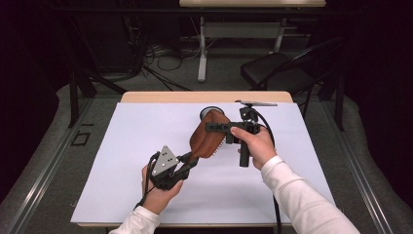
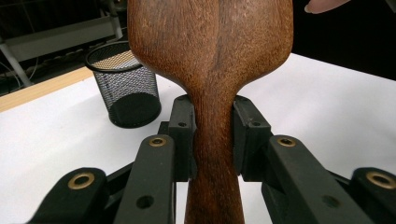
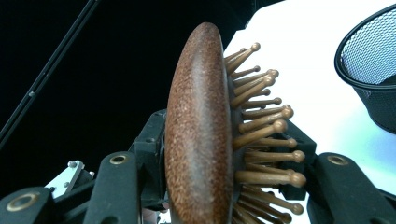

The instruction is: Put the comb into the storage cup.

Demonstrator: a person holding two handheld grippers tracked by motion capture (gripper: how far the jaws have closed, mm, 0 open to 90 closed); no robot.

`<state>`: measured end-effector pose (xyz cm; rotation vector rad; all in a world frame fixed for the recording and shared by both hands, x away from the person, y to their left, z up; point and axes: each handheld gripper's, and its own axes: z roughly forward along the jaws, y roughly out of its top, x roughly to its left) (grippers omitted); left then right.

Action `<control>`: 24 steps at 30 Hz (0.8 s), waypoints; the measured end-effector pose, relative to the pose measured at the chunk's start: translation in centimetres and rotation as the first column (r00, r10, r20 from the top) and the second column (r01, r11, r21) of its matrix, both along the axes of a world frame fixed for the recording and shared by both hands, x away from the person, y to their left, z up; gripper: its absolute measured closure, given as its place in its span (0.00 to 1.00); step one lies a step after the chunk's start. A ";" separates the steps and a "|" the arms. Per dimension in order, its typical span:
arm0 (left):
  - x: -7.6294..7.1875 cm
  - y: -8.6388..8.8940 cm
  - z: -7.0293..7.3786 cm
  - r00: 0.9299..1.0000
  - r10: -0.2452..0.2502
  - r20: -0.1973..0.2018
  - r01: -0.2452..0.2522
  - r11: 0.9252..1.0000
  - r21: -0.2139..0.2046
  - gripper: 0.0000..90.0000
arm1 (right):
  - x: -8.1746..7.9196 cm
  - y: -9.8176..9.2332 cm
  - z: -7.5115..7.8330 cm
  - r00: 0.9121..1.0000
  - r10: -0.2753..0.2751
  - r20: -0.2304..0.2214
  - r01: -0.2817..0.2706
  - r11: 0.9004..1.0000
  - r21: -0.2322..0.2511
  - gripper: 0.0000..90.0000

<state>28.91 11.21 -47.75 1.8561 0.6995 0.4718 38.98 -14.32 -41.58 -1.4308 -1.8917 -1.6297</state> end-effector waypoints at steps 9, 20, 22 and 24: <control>0.0 -0.1 -0.1 1.000 -0.001 0.000 0.001 1.000 -0.002 0.80 | 0.2 -0.2 -0.2 1.000 0.014 -0.023 -0.014 1.000 0.014 0.53; 0.1 -0.1 -0.2 1.000 -0.003 -0.003 0.003 1.000 -0.006 0.80 | 0.2 -0.3 -0.2 0.998 0.003 -0.060 -0.001 1.000 0.022 0.54; 0.1 -0.1 -0.2 1.000 -0.005 -0.005 0.005 1.000 -0.004 0.80 | 0.2 -0.3 -0.2 0.998 0.000 -0.065 0.001 1.000 0.020 0.55; 0.1 -0.1 -0.2 1.000 -0.003 -0.007 0.003 1.000 -0.004 0.80 | 0.2 -0.3 -0.2 0.998 0.000 -0.066 0.001 1.000 0.017 0.55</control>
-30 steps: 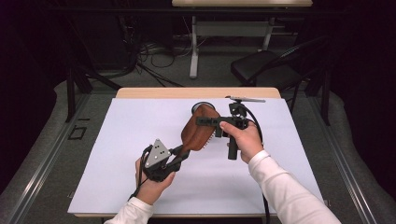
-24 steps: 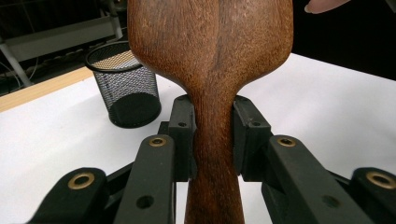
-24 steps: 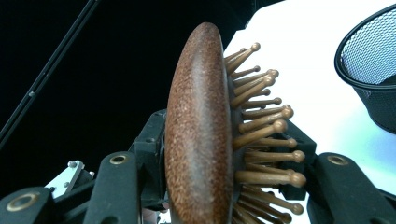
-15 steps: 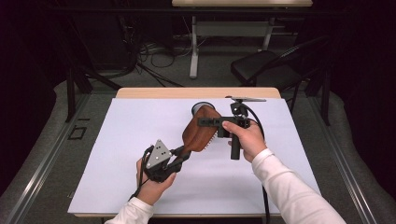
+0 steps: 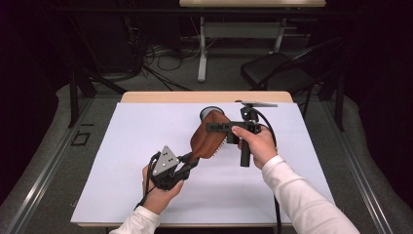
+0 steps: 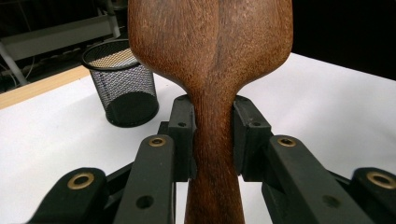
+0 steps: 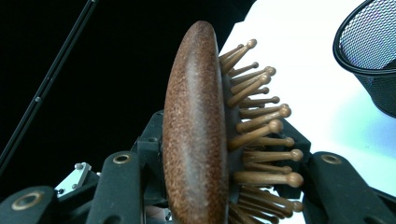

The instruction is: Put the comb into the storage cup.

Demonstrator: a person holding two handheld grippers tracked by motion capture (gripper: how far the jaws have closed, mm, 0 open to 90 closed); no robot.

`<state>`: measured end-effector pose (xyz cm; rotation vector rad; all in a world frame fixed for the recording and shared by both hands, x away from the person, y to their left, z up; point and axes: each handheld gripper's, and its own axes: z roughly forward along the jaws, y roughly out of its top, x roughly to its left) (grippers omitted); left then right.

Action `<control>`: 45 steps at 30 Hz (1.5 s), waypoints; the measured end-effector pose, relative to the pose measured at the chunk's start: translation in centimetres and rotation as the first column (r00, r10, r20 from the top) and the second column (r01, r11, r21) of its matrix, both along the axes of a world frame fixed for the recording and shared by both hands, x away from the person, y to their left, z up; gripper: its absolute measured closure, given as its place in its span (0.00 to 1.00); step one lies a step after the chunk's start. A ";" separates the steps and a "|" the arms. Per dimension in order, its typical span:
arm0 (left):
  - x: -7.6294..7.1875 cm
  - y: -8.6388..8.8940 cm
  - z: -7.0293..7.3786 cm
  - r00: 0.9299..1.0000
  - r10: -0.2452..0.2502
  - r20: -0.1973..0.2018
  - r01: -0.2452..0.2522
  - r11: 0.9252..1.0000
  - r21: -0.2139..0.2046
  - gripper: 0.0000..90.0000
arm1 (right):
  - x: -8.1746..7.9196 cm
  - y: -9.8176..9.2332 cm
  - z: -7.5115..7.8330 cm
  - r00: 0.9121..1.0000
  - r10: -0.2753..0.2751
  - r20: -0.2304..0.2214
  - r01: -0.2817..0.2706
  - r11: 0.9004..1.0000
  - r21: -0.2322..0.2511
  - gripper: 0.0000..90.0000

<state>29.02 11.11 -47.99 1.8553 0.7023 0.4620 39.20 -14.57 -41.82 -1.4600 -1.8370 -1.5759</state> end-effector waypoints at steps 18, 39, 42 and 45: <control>0.1 -0.1 -0.1 1.000 0.000 -0.002 0.000 1.000 -0.003 0.79 | 0.1 -0.1 0.1 1.000 -0.008 -0.026 0.008 1.000 -0.001 0.57; 0.5 0.2 -0.3 1.000 0.013 -0.019 -0.013 1.000 -0.019 0.67 | 0.3 -0.4 0.1 0.998 -0.039 -0.042 0.040 0.999 0.007 0.57; 0.6 0.2 -0.3 1.000 0.020 -0.020 -0.020 0.999 -0.026 0.61 | 0.4 -0.5 0.1 0.998 -0.038 -0.047 0.039 0.999 0.009 0.57; 0.7 0.3 -0.4 1.000 0.027 -0.012 -0.027 0.999 -0.022 0.55 | 0.4 -0.6 0.1 0.998 -0.041 -0.043 0.042 0.999 0.009 0.57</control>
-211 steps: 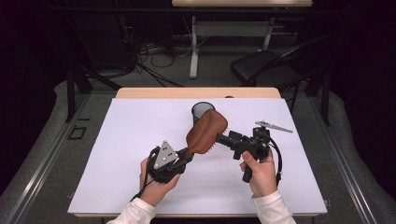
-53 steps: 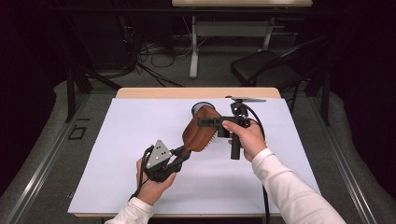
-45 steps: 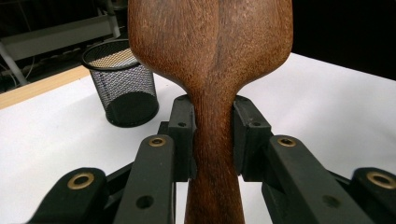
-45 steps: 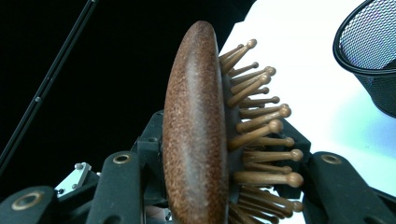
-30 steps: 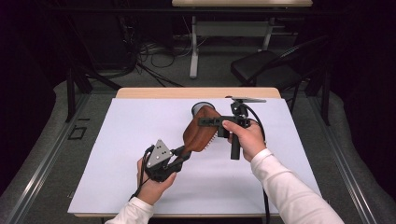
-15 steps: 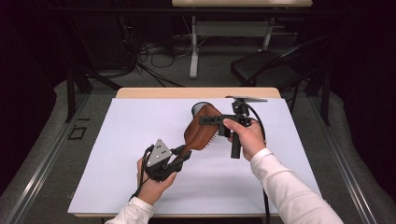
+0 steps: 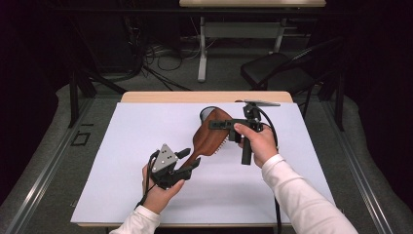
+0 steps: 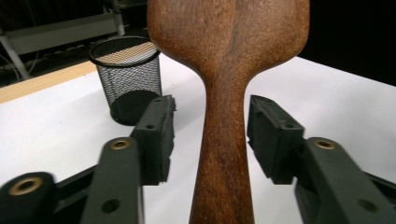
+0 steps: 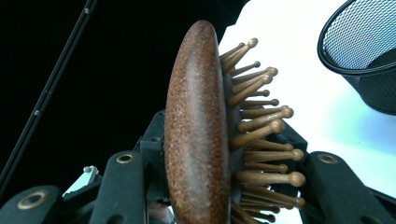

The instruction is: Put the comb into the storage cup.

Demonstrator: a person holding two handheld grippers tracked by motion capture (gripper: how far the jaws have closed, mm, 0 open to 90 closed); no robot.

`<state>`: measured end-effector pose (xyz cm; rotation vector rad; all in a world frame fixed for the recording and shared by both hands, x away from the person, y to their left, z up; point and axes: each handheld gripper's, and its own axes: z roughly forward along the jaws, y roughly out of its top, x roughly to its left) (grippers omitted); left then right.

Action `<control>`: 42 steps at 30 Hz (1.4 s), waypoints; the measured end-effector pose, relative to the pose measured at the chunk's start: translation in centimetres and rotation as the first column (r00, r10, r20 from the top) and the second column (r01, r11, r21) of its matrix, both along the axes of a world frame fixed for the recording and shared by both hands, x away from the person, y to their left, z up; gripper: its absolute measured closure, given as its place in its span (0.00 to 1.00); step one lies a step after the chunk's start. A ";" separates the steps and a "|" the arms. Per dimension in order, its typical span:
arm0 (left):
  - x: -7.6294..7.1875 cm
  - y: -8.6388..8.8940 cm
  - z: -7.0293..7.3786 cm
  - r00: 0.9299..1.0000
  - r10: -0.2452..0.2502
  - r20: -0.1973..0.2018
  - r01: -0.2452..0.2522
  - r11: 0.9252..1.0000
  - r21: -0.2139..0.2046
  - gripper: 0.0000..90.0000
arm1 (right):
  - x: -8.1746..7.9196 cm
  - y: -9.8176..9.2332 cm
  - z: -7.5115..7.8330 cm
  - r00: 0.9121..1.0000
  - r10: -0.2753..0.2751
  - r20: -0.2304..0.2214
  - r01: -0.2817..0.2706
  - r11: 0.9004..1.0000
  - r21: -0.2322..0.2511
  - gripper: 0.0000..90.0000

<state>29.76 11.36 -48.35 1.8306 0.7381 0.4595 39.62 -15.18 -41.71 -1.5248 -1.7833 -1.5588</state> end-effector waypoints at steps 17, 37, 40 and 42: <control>0.5 0.6 0.2 0.999 0.028 0.047 -0.027 0.999 -0.024 0.36 | 0.4 -0.8 -0.1 0.999 -0.034 0.027 0.035 0.999 -0.032 0.56; 1.1 2.4 1.5 0.997 0.062 0.049 -0.058 0.995 -0.083 0.36 | 0.4 -1.3 0.1 0.998 -0.056 0.040 0.057 0.997 -0.043 0.56; 1.0 2.6 1.6 0.996 0.067 0.055 -0.062 0.995 -0.078 0.36 | 0.4 -1.4 0.1 0.998 -0.056 0.039 0.058 0.997 -0.043 0.56; 1.0 2.7 1.7 0.996 0.065 0.059 -0.061 0.996 -0.065 0.36 | 0.4 -1.4 0.2 0.998 -0.059 0.037 0.061 0.997 -0.044 0.56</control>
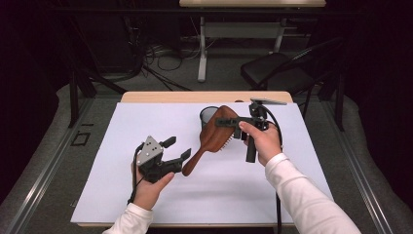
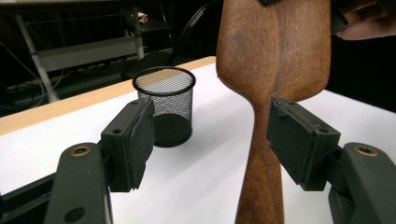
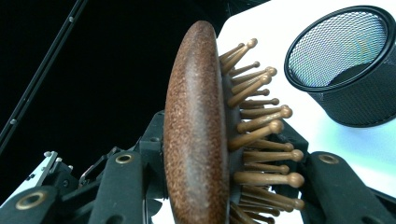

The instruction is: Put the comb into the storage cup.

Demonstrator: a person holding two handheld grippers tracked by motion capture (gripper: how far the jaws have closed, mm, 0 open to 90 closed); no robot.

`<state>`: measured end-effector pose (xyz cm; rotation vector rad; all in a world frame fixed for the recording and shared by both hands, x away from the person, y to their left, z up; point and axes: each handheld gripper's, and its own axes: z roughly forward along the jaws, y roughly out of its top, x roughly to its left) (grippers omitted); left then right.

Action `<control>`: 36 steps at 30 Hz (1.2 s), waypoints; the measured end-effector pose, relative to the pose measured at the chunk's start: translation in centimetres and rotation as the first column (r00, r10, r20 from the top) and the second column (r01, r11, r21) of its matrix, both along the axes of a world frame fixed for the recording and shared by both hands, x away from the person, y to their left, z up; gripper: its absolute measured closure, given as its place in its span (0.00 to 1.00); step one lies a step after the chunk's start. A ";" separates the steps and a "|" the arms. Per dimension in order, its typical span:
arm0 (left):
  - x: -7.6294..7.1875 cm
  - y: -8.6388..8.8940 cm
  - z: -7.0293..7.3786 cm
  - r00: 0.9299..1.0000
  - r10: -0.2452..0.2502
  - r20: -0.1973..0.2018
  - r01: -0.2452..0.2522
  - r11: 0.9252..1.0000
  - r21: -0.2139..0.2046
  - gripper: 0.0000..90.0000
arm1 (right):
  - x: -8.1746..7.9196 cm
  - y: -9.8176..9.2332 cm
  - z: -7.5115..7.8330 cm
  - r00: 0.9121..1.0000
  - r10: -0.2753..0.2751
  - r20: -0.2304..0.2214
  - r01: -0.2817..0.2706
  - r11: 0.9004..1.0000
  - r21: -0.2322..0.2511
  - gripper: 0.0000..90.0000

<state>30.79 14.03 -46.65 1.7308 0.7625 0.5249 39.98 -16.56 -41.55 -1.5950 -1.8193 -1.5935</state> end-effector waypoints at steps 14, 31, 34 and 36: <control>0.8 0.9 -0.3 0.998 0.023 -0.066 -0.022 1.000 0.017 0.22 | -0.1 -0.4 0.6 1.000 -0.012 0.013 0.012 1.000 -0.014 0.56; 1.3 1.9 -0.4 0.993 0.018 -0.116 -0.023 0.999 -0.037 0.18 | 0.0 -0.6 1.5 0.999 -0.028 0.032 0.029 0.999 -0.022 0.56; 1.3 2.2 -0.3 0.994 0.017 -0.109 -0.022 0.999 -0.041 0.18 | 0.1 -0.7 1.6 0.999 -0.034 0.033 0.035 0.999 -0.019 0.56; 1.3 2.4 -0.2 0.994 0.010 -0.107 -0.016 0.999 -0.050 0.18 | 0.1 -0.7 1.7 0.999 -0.035 0.033 0.036 0.999 -0.023 0.56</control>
